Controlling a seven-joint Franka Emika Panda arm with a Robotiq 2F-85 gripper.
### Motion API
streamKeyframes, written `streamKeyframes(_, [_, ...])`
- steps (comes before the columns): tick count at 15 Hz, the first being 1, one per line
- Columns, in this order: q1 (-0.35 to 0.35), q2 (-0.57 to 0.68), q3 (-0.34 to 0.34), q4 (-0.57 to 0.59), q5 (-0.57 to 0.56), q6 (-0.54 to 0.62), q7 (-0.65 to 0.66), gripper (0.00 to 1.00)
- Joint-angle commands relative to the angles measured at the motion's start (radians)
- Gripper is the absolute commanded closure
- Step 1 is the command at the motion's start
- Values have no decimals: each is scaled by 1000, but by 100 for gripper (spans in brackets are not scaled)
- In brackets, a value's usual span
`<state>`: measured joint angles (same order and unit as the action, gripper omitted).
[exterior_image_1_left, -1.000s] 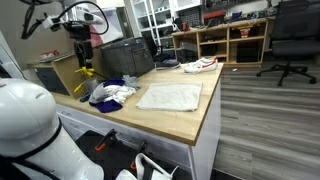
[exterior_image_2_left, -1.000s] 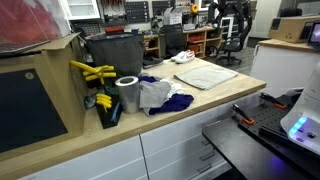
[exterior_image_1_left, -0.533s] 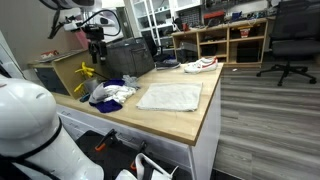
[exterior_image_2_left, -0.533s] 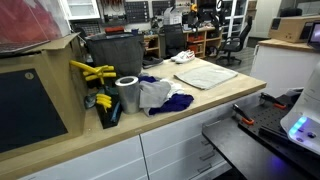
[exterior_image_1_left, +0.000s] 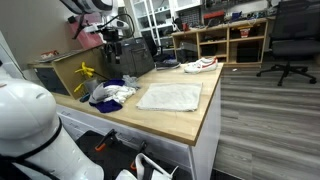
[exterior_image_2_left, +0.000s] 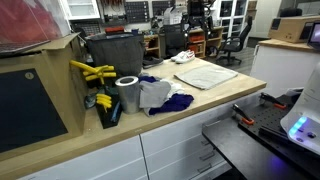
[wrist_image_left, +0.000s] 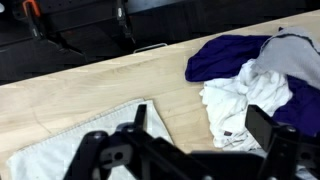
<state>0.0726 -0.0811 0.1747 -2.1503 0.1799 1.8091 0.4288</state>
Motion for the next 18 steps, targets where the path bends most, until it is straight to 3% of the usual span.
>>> streamKeyframes(1, [1,91,-33,91,-40,-5,46,0])
streamKeyframes(13, [-18,248,-171,242,-253,74,84,0])
streamKeyframes(18, [-56,303,-238,281,-268,85,141,0])
